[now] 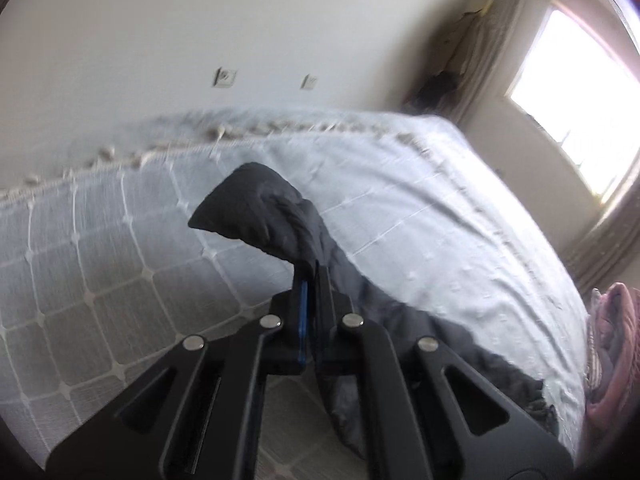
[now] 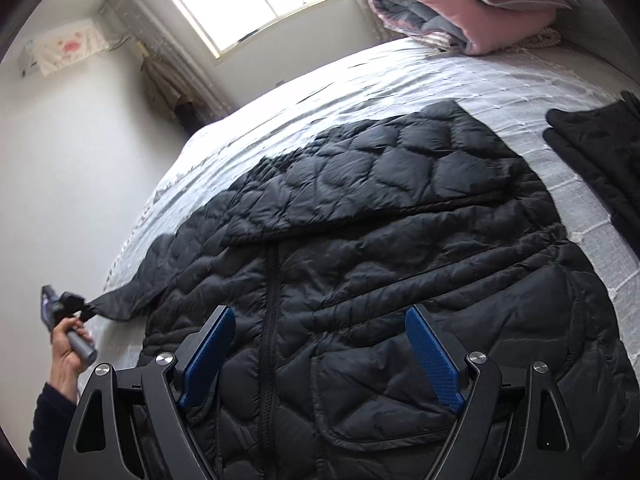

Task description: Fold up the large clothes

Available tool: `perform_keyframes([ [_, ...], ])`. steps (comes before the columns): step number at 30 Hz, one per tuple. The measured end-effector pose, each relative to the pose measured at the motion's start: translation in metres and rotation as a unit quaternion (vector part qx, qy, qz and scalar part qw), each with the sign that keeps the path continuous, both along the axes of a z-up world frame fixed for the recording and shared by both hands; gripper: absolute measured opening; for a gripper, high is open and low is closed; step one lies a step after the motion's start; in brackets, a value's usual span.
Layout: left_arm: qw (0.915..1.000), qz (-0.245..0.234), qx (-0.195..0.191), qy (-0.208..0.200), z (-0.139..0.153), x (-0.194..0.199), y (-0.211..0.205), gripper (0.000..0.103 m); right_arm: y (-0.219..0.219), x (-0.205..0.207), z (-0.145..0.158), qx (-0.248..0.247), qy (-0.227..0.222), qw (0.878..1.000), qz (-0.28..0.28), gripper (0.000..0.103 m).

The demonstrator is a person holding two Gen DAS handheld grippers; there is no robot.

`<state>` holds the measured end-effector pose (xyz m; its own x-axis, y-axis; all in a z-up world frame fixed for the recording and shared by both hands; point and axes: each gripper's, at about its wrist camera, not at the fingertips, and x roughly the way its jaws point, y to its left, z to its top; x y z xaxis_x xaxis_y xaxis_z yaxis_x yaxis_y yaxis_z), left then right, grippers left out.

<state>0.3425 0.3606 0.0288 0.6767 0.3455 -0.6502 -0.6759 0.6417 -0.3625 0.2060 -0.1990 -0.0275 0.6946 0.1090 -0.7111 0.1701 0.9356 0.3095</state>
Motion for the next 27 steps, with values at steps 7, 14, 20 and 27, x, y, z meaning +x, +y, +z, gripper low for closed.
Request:
perform_keyframes([
  [7,0.9924,-0.092,0.042,-0.07,0.067,0.006,-0.077,0.004,-0.032,-0.005,0.006,0.036,-0.001,0.999,-0.035,0.088],
  [14,0.9635,-0.221,0.083,-0.127,0.098,0.012,-0.208,0.004,-0.067,-0.012,0.007,0.082,0.007,0.993,-0.081,0.088],
  [20,0.9365,-0.326,0.029,-0.127,0.072,0.03,-0.308,0.004,-0.094,-0.019,0.009,0.095,0.015,0.989,-0.11,0.088],
  [27,0.9049,-0.424,0.014,-0.029,-0.016,0.071,-0.398,0.006,-0.114,-0.023,0.006,0.125,0.019,0.984,-0.122,0.088],
])
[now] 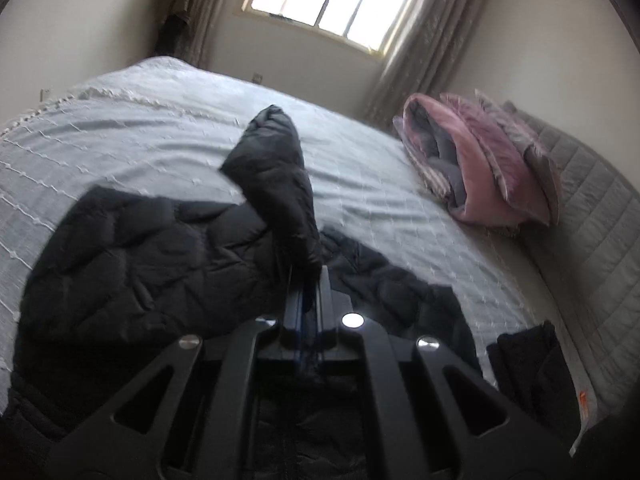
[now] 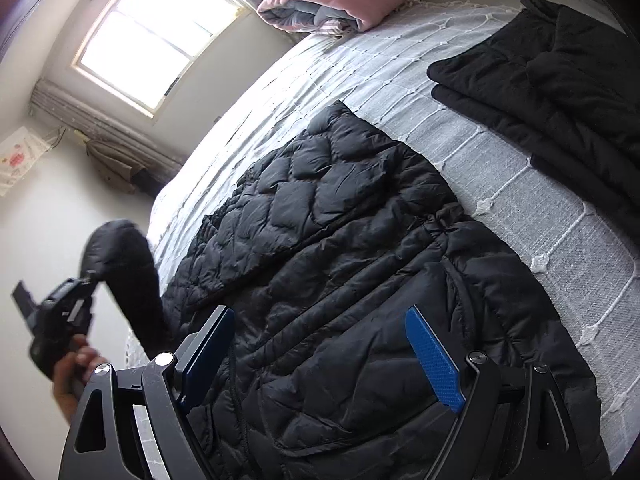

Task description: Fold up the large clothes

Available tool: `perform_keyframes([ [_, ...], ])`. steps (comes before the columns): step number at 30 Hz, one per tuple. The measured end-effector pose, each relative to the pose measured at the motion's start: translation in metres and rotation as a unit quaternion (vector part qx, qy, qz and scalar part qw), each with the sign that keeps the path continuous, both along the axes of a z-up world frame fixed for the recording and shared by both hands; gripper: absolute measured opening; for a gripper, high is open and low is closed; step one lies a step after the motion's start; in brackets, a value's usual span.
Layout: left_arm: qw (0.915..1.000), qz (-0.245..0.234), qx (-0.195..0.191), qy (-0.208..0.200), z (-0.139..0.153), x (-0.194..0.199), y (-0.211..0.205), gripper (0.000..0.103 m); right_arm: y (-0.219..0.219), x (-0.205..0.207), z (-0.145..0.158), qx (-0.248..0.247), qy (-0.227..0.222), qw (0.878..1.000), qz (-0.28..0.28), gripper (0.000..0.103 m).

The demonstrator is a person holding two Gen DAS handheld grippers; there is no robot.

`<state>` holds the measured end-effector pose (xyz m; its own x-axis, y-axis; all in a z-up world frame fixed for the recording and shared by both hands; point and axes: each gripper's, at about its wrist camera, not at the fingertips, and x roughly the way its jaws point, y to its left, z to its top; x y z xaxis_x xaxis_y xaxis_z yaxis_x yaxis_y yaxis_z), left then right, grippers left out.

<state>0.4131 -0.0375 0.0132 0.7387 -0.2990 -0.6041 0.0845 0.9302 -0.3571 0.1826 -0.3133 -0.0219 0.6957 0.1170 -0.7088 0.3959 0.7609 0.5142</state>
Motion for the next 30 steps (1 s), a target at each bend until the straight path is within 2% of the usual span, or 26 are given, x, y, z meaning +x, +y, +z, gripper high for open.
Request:
perform_keyframes([
  [1,0.9998,-0.009,0.005,0.018,-0.012,0.001,-0.008,0.007,-0.001,0.0,0.0,0.007,-0.002,1.0,0.001,0.088],
  [3,0.9967,-0.042,0.01,0.069,-0.041,0.007,-0.027,0.015,-0.003,-0.001,0.0,0.021,-0.007,1.0,0.004,0.088],
  [5,0.9938,-0.063,0.016,0.089,-0.057,0.002,-0.038,0.02,-0.001,-0.001,0.001,0.026,-0.009,1.0,0.012,0.088],
  [6,0.9928,-0.074,0.02,0.093,-0.061,0.0,-0.041,0.027,0.001,0.0,0.001,0.025,-0.01,0.999,0.017,0.088],
  [7,0.9917,-0.084,0.023,0.094,-0.064,-0.002,-0.044,0.03,0.002,0.0,0.002,0.024,-0.011,0.999,0.021,0.088],
  [11,0.9876,-0.109,0.033,0.107,-0.064,-0.009,-0.051,0.047,0.007,0.001,0.003,0.023,-0.01,0.999,0.03,0.088],
  [18,0.9885,-0.098,0.009,0.115,-0.049,-0.018,-0.038,0.048,0.005,0.004,-0.003,0.025,-0.014,0.999,0.031,0.088],
  [19,0.9894,-0.092,0.015,0.111,-0.044,-0.027,-0.03,0.049,0.006,0.005,-0.003,0.022,-0.015,0.999,0.032,0.088],
  [21,0.9906,-0.072,0.048,0.106,-0.039,-0.039,-0.022,0.059,0.007,0.006,-0.002,0.007,-0.014,0.999,0.03,0.088],
  [22,0.9914,-0.046,0.079,0.093,-0.032,-0.054,-0.011,0.062,0.007,0.006,-0.001,-0.002,-0.014,0.999,0.029,0.088],
  [25,0.9895,0.023,0.125,0.068,-0.014,-0.092,0.026,0.068,0.01,0.008,-0.001,-0.012,-0.016,0.999,0.036,0.088],
  [27,0.9897,0.058,0.116,0.061,-0.004,-0.117,0.055,0.079,0.012,0.009,0.0,-0.017,-0.017,0.999,0.042,0.088],
  [30,0.9881,0.119,0.092,0.033,0.009,-0.157,0.102,0.084,0.023,0.011,0.003,-0.045,-0.019,0.997,0.053,0.088],
])
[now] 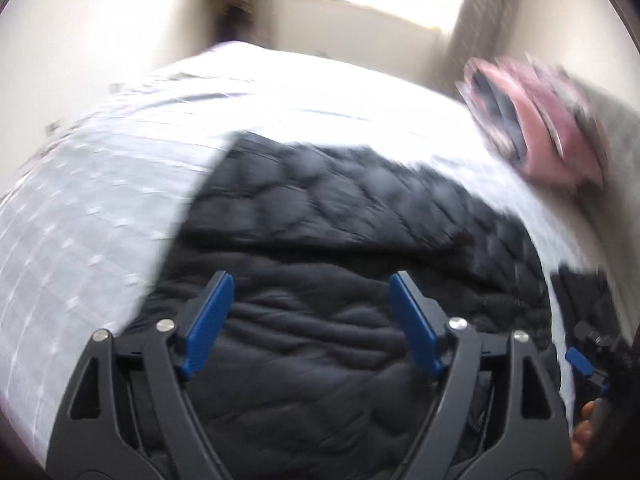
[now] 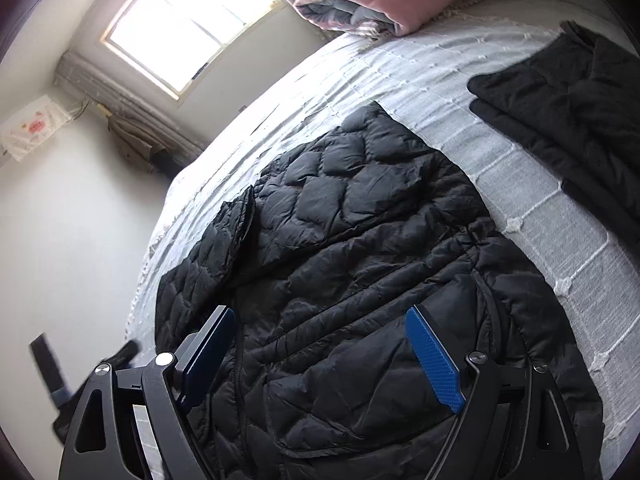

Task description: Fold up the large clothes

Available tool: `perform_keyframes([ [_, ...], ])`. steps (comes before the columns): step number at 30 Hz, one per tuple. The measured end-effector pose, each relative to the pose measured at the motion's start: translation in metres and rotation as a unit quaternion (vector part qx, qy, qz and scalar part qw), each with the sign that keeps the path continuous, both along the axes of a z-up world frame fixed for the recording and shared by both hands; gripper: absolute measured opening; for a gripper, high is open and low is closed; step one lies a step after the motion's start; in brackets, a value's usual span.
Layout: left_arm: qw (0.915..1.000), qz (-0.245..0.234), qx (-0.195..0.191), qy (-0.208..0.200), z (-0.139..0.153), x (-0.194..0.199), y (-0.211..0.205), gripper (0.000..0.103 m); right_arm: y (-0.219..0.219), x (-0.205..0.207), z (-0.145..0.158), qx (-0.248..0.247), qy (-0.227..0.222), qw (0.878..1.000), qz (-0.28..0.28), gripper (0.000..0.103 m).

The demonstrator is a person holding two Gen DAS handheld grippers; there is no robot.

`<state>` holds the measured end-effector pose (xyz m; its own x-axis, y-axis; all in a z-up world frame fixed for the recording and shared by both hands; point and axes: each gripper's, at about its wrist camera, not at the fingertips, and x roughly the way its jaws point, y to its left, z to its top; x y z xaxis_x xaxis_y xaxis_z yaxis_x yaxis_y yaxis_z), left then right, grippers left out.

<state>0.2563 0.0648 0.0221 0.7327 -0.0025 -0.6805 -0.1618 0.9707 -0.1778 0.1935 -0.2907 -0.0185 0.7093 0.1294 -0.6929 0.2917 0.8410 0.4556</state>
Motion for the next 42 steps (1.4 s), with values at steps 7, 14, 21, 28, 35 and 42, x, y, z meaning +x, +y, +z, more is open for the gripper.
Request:
perform_keyframes([
  [7,0.9992,0.012,-0.001,0.037,-0.005,-0.057,0.069,0.085,0.038,-0.006,0.019,-0.109,-0.019,0.993,0.041,0.088],
  [14,0.9973,0.005,0.025,0.069,-0.036,-0.12,0.127,0.085,0.08,-0.071,0.056,-0.181,-0.115,0.971,0.104,0.098],
  [21,0.9946,-0.009,0.008,0.103,-0.079,-0.162,0.148,0.085,0.088,-0.123,0.034,-0.224,-0.087,0.967,0.083,0.103],
  [28,0.9939,-0.031,-0.01,0.105,-0.092,-0.176,0.143,0.085,0.07,-0.182,0.048,-0.21,-0.117,0.969,0.049,0.103],
  [35,0.9908,-0.012,-0.048,0.126,-0.101,-0.18,0.159,0.084,0.002,-0.203,0.039,-0.116,-0.046,0.992,-0.001,0.103],
  [42,0.9898,-0.028,-0.054,0.129,-0.104,-0.182,0.155,0.077,-0.049,-0.22,-0.006,-0.069,0.048,0.995,-0.059,0.101],
])
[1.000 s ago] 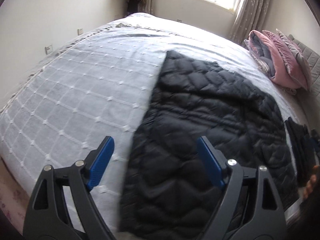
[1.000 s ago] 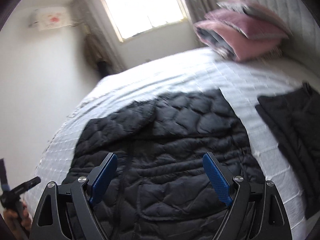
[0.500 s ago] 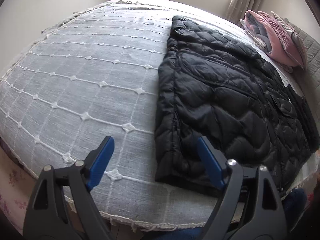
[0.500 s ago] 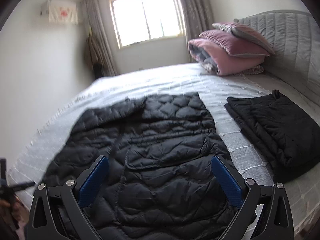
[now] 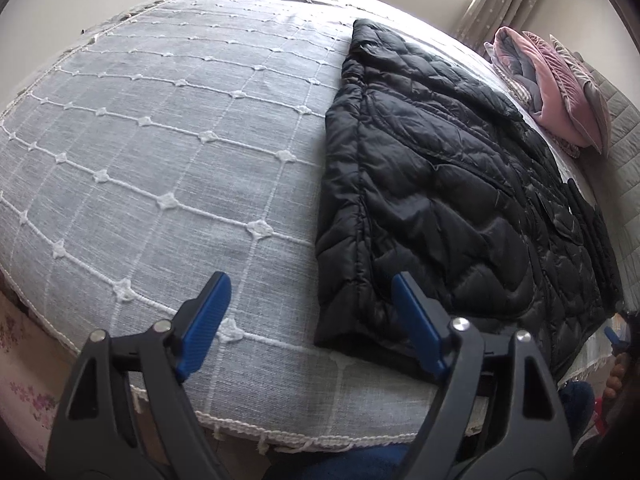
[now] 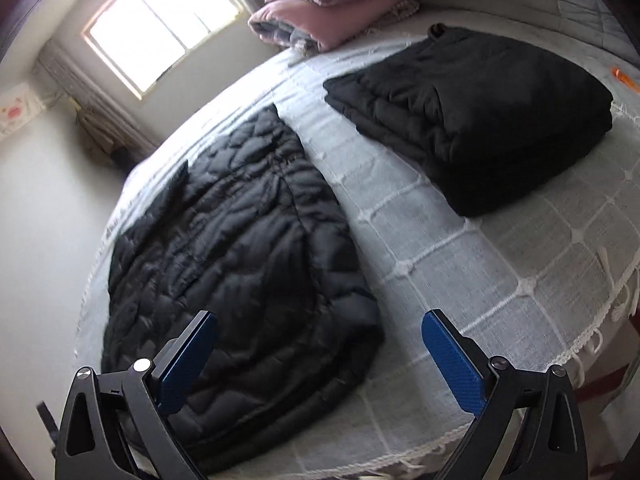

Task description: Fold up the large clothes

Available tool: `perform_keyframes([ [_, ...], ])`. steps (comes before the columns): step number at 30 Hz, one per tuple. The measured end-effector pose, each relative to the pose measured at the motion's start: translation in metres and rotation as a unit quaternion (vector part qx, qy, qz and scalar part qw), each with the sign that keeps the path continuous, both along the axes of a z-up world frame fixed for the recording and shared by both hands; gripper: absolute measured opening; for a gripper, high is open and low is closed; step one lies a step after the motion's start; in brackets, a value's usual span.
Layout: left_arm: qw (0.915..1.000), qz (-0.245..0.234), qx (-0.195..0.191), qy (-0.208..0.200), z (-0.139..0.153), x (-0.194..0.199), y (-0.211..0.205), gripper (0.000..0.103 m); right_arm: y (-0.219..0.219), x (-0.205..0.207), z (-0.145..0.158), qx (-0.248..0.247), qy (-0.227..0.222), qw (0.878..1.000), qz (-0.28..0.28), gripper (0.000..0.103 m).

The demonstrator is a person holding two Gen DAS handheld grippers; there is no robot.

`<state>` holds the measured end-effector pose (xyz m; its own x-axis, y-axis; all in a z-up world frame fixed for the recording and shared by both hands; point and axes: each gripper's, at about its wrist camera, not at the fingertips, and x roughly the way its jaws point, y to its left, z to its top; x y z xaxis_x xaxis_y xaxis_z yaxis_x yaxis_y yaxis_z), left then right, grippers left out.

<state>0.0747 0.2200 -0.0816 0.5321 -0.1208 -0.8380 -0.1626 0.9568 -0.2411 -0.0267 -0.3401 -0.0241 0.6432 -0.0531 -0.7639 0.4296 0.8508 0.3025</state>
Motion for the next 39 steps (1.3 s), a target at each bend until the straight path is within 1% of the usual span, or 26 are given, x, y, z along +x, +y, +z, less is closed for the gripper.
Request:
perform_keyframes([
  [1,1.0,0.001,-0.005,0.004,-0.003,0.001,0.0,0.074,-0.001,0.001,-0.004,-0.008,0.012,1.0,0.0,0.1],
  [2,0.9999,0.001,-0.01,0.01,-0.006,0.002,-0.001,0.067,-0.002,0.0,-0.007,-0.011,0.016,1.0,-0.001,0.099],
  [3,0.9998,0.002,-0.013,0.016,-0.009,0.003,-0.002,0.064,-0.003,0.0,-0.009,-0.01,0.019,1.0,-0.003,0.096],
  [5,0.9997,-0.001,-0.018,0.018,-0.011,0.002,-0.004,0.064,-0.006,0.001,-0.014,-0.016,0.029,0.999,-0.014,0.092],
  [7,0.9997,-0.009,-0.015,0.017,-0.011,0.003,-0.009,0.064,-0.006,0.002,-0.019,-0.03,0.035,0.999,-0.011,0.089],
  [8,0.9997,-0.012,-0.013,0.017,-0.012,0.004,-0.011,0.063,-0.006,0.005,-0.021,-0.03,0.037,0.999,-0.005,0.086],
  [10,0.9995,-0.017,-0.016,0.023,-0.015,0.006,-0.014,0.059,-0.008,0.012,-0.029,-0.019,0.046,0.999,0.001,0.074],
  [11,0.9993,-0.019,-0.021,0.025,-0.017,0.007,-0.015,0.058,-0.01,0.017,-0.033,-0.009,0.051,0.999,-0.002,0.053],
  [12,0.9991,-0.022,-0.023,0.027,-0.017,0.007,-0.017,0.058,-0.013,0.02,-0.038,0.003,0.056,0.998,-0.005,0.022],
  [13,0.9992,-0.023,-0.02,0.027,-0.017,0.006,-0.018,0.058,-0.015,0.024,-0.044,0.021,0.061,0.998,-0.003,0.011],
  [14,0.9992,-0.023,-0.021,0.024,-0.016,0.005,-0.017,0.058,-0.017,0.027,-0.047,0.034,0.058,0.998,-0.002,0.009],
  [17,0.9987,-0.025,-0.039,0.023,-0.016,0.004,-0.011,0.058,-0.031,0.018,-0.049,0.072,0.034,0.996,-0.032,0.007],
  [20,0.9977,-0.025,-0.056,0.029,-0.021,0.004,-0.004,0.058,-0.053,0.005,-0.062,0.147,0.013,0.987,-0.055,0.007],
  [21,0.9977,-0.023,-0.057,0.028,-0.022,0.004,-0.004,0.058,-0.055,0.003,-0.067,0.154,0.015,0.986,-0.056,0.007],
  [24,0.9978,-0.027,-0.056,0.021,-0.019,0.003,-0.006,0.058,-0.056,0.001,-0.072,0.164,0.015,0.984,-0.062,0.007],
  [28,0.9969,-0.035,-0.067,0.022,-0.017,0.003,-0.004,0.058,-0.052,-0.001,-0.06,0.118,0.016,0.99,-0.073,0.007],
  [30,0.9963,-0.038,-0.074,0.023,-0.017,0.005,-0.001,0.058,-0.05,0.002,-0.056,0.107,0.015,0.991,-0.076,0.007],
  [34,0.9952,-0.059,-0.069,0.036,-0.021,0.013,-0.006,0.058,-0.049,0.0,-0.06,0.114,0.021,0.991,-0.072,0.007],
  [35,0.9948,-0.067,-0.067,0.038,-0.021,0.014,-0.008,0.054,-0.048,0.003,-0.062,0.114,0.023,0.991,-0.066,0.007],
  [36,0.9942,-0.075,-0.066,0.04,-0.021,0.016,-0.012,0.041,-0.047,0.005,-0.063,0.115,0.023,0.991,-0.062,0.01],
  [38,0.9939,-0.082,-0.055,0.048,-0.023,0.018,-0.017,0.035,-0.047,0.006,-0.063,0.116,0.021,0.992,-0.054,0.011],
  [39,0.9942,-0.084,-0.047,0.049,-0.022,0.018,-0.019,0.03,-0.046,0.006,-0.064,0.118,0.02,0.991,-0.053,0.011],
])
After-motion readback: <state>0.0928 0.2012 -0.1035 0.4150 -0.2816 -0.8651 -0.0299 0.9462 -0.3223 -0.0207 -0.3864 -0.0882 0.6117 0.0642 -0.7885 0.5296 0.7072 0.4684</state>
